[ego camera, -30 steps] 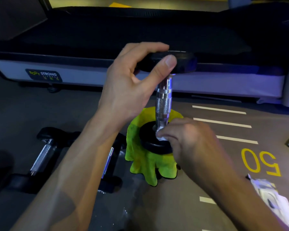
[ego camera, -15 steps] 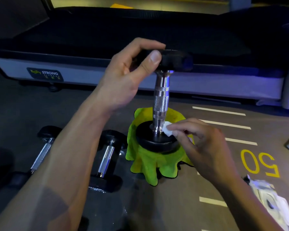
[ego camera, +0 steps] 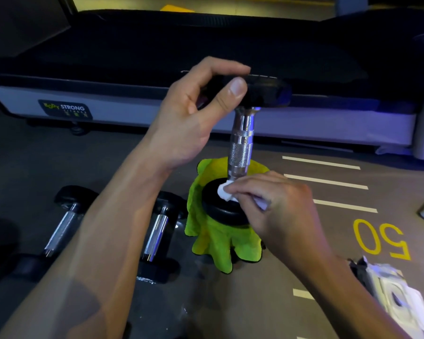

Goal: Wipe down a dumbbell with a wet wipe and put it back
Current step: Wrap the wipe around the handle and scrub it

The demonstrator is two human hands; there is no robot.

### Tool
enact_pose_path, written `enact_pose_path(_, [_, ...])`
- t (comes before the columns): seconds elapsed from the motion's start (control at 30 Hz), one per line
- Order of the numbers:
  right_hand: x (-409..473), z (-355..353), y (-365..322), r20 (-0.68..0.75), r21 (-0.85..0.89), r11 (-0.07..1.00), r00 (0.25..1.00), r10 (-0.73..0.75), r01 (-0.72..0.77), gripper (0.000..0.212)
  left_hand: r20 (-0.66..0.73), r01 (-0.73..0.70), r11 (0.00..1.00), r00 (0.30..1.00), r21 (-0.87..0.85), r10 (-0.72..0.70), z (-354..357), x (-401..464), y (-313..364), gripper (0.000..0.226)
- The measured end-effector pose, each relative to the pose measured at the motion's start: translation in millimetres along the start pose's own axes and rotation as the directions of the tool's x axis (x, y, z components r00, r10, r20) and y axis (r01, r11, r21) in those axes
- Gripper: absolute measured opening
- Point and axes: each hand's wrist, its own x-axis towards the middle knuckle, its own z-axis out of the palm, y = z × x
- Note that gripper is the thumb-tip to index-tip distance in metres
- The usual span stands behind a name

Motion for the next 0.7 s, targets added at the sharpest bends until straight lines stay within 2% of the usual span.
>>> enact_pose_path(0.13, [6.9, -8.0, -16.9, 0.051, -0.058, 0.995, 0.995, 0.081, -0.078, 0.023, -0.017, -0.001, 1.000, 1.000, -0.008, 0.001, 0.5, -1.2, -1.8, 0.022])
enact_pose_path(0.23, [23.4, 1.0, -38.8, 0.251, -0.261, 0.958, 0.950, 0.184, -0.116, 0.027, -0.035, -0.011, 1.000, 0.999, -0.020, 0.011, 1.3, -2.4, -1.3, 0.024])
enact_pose_path(0.33, [25.6, 16.7, -43.6, 0.287, -0.285, 0.954, 0.940, 0.183, -0.098, 0.025, -0.028, -0.005, 1.000, 1.000, -0.012, 0.005, 0.8, -2.7, -0.6, 0.024])
enact_pose_path(0.4, [13.6, 12.9, -31.3, 0.204, -0.173, 0.983, 0.974, 0.099, -0.064, 0.022, -0.031, 0.006, 1.000, 1.000, -0.025, -0.006, -0.8, -4.0, 0.7, 0.023])
enact_pose_path(0.47, [-0.5, 0.1, -17.2, 0.048, -0.036, 0.993, 0.992, 0.114, -0.112, 0.021, -0.024, 0.013, 0.999, 1.000, -0.045, -0.014, -1.1, -5.6, 2.3, 0.023])
enact_pose_path(0.57, [-11.5, -12.5, 8.3, -0.008, 0.055, 0.953, 0.955, 0.298, -0.297, 0.023, -0.013, 0.024, 0.998, 1.000, -0.051, -0.025, 1.1, -5.9, 3.4, 0.020])
enact_pose_path(0.63, [-10.8, -15.1, 20.6, -0.016, 0.310, 0.849, 0.891, 0.454, -0.427, 0.018, -0.023, 0.032, 0.998, 0.999, -0.054, -0.033, 1.9, -4.5, 2.2, 0.018])
enact_pose_path(0.7, [-6.6, -16.4, 23.5, -0.109, 0.509, 0.762, 0.848, 0.518, -0.401, 0.015, -0.029, 0.033, 0.998, 0.999, -0.052, -0.035, 1.7, -2.8, 0.5, 0.019])
